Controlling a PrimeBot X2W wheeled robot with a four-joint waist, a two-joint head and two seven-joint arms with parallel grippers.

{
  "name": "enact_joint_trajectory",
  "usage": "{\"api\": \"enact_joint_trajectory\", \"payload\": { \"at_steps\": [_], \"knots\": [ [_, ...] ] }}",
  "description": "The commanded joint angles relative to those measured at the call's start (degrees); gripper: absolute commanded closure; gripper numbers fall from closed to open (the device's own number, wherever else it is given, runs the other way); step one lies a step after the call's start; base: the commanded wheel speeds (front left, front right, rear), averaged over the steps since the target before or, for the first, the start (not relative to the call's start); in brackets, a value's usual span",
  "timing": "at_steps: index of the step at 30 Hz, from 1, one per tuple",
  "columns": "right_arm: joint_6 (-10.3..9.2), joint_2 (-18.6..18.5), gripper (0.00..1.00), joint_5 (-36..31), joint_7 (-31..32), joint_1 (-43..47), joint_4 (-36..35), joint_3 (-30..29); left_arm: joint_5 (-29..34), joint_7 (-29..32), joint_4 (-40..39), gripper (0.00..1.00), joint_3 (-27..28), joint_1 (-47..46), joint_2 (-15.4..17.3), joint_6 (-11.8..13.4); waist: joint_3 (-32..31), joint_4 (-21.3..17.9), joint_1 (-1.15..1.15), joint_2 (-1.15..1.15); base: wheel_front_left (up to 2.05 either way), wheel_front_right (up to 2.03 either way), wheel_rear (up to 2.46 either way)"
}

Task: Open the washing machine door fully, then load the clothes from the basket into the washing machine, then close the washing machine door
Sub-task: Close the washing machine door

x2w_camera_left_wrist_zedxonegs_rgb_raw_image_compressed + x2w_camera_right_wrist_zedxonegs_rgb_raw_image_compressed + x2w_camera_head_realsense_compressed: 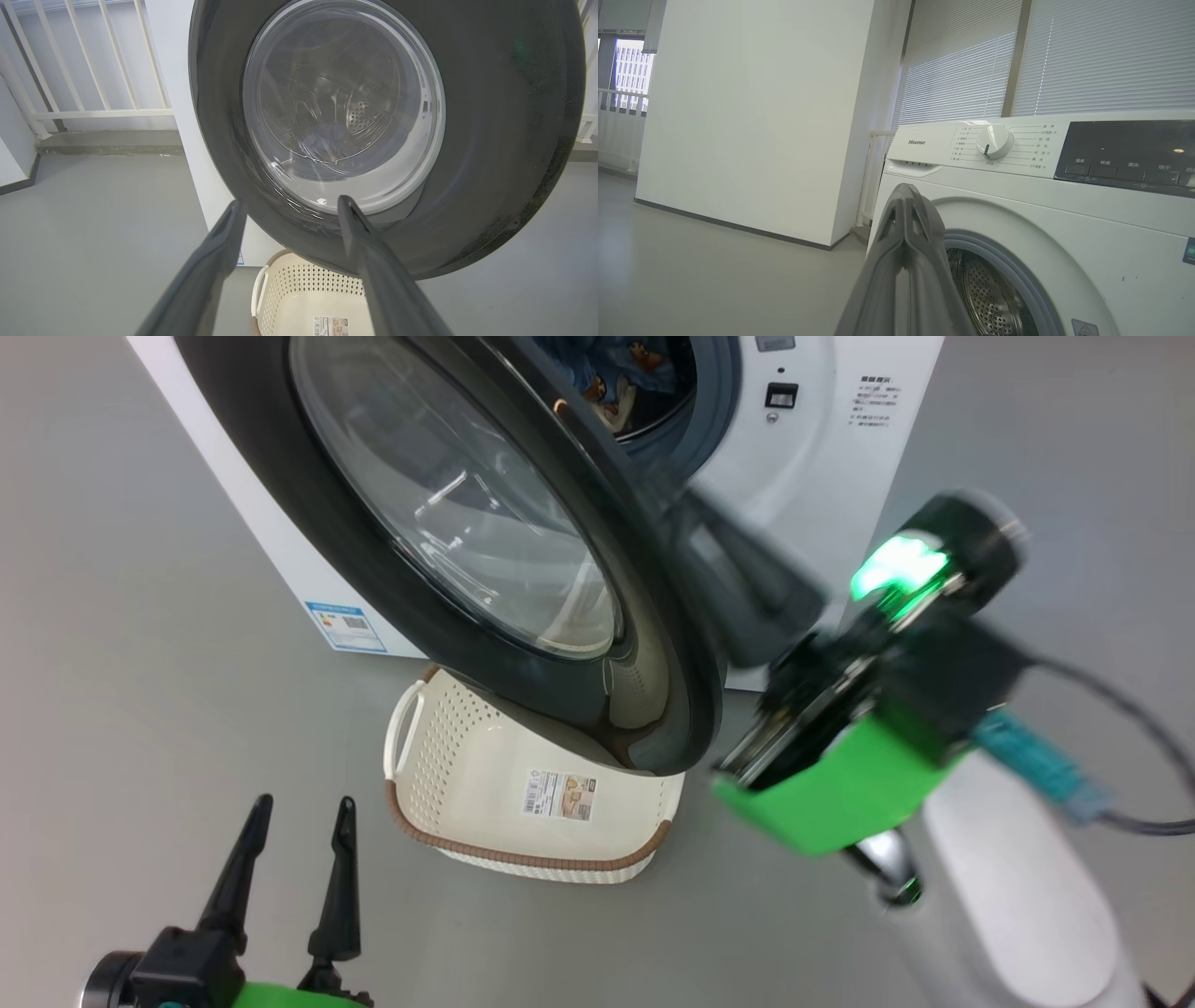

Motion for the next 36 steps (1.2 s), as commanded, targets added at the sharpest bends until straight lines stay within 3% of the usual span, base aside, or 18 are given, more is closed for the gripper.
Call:
{"api": "enact_joint_trajectory", "payload": {
  "at_steps": [1, 4, 9, 36],
  "knots": [
    [0.09, 0.91, 1.0, 0.9, 1.59, 1.67, -1.06, 3.02, 0.68, -0.83, -1.5, 0.0, 2.36, -2.65, 0.84, 0.33, 0.35, 0.17, 0.0, 0.0, 0.0, 0.0, 0.0],
    [0.09, 0.34, 1.0, 2.62, 3.43, 3.68, 1.77, 7.26, 0.79, -0.94, -1.46, 0.0, 2.38, -3.01, 0.62, 0.35, 0.94, 0.44, 0.0, 0.0, 0.0, 0.0, 0.0],
    [0.09, 0.09, 1.0, 3.74, 2.83, 3.61, 6.23, 8.9, 0.93, -1.03, -1.32, 0.0, 2.46, -3.35, 0.42, 0.33, 1.43, 0.54, 0.0, 0.0, 0.0, 0.0, 0.0],
    [0.09, -0.78, 1.0, 4.19, 1.53, -0.4, 16.68, 4.31, 1.5, -1.17, -1.11, 0.0, 2.82, -3.83, -0.48, -0.21, 2.3, 0.76, 0.0, 0.0, 0.0, 0.0, 0.0]
  ]
}}
